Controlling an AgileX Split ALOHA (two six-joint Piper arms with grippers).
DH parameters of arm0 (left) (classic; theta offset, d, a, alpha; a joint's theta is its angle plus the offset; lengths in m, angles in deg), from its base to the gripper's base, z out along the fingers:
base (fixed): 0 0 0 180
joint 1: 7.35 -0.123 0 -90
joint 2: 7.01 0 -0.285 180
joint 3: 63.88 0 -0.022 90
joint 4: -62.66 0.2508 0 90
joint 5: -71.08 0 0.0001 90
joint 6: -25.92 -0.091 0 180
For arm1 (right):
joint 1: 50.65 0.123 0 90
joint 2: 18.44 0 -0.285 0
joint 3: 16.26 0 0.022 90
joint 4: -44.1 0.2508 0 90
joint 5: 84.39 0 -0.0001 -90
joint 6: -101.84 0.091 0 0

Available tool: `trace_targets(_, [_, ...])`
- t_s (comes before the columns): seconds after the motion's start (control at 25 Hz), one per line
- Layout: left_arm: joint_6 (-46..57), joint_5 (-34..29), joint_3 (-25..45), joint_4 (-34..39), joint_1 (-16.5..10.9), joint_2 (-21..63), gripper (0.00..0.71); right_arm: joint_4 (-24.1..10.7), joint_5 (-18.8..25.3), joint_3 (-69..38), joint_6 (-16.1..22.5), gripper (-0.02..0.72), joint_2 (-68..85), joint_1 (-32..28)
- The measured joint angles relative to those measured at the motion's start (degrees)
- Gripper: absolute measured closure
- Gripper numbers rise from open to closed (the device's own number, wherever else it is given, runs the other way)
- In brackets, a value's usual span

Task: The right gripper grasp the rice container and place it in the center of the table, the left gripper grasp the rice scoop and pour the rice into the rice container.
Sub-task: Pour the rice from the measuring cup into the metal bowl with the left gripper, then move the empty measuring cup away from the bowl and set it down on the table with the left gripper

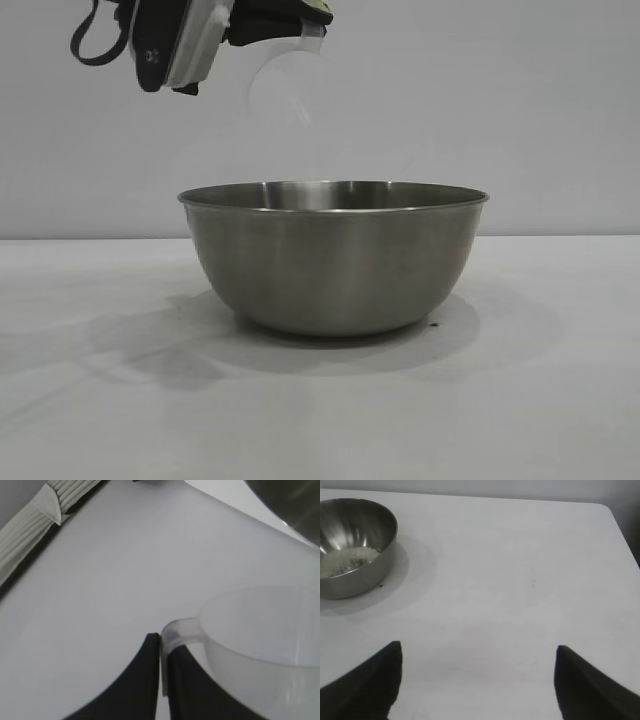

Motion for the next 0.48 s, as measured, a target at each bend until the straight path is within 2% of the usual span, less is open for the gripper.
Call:
trace_targets(0.32, [-2.0, 1.8, 0.0, 0.0, 0.0, 0.0, 0.71, 0.0, 0.0, 0.0, 0.0, 0.114, 0.0, 0.0])
trace_targets(0.48, [4.3, 1.9, 0.0, -0.3, 0.0, 0.0, 0.71, 0.0, 0.0, 0.0, 0.0, 0.114, 0.0, 0.0])
